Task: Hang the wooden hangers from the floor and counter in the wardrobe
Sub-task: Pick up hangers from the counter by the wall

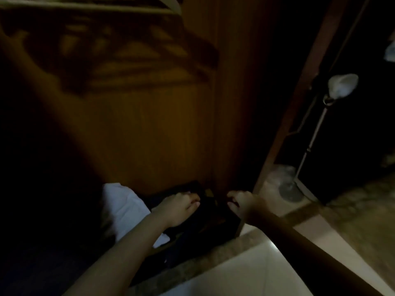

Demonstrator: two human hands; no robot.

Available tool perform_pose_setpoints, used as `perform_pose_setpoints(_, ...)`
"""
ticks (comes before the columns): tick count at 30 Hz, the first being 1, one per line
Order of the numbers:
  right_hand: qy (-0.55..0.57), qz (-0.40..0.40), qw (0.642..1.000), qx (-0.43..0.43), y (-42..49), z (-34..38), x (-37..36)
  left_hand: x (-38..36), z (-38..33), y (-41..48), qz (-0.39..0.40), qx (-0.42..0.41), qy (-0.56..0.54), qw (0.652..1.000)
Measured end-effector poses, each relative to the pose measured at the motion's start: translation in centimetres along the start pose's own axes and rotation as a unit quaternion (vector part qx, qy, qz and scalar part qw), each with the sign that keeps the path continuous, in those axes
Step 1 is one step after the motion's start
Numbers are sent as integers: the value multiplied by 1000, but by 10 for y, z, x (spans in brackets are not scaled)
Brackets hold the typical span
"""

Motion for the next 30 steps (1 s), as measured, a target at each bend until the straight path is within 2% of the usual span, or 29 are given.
perform_pose_setpoints(3, 18, 19, 996, -81, -33, -36, -43, -48, 2, -11, 43, -22, -69, 996)
perform_pose_setpoints(7, 47, 26, 978, -204, -91, -74, -102, -113, 7, -33, 138, -41, -78, 987)
perform_pose_setpoints(10, 75, 44, 949, -304, -136, -92, -146, -160, 18, -48, 204, -61, -56, 976)
perform_pose_setpoints(14, 129, 62, 899, -414, -205, -106, -201, -213, 34, -67, 299, -49, -37, 952)
perform_pose_setpoints(21, 296, 56, 779, -549, -324, -121, -284, -265, 6, -90, 436, -63, 1, 898)
perform_pose_setpoints(25, 396, 1, 699, -596, -385, -137, -315, -282, -34, -84, 463, -85, 30, 882)
perform_pose_setpoints(29, 462, -54, 616, -636, -432, -152, -331, -296, -88, -66, 457, -99, 41, 883)
perform_pose_setpoints(30, 470, -63, 605, -640, -439, -155, -329, -300, -100, -61, 454, -99, 46, 884)
Point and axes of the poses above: each hand's wrist, its own y-axis towards the middle knuckle, its own x-axis out of the back of the hand, z = x × y, the point moved 6 cm from there along y, towards the middle knuckle, and after that the axes turned 6 degrees about y, right-handed, at the moved point
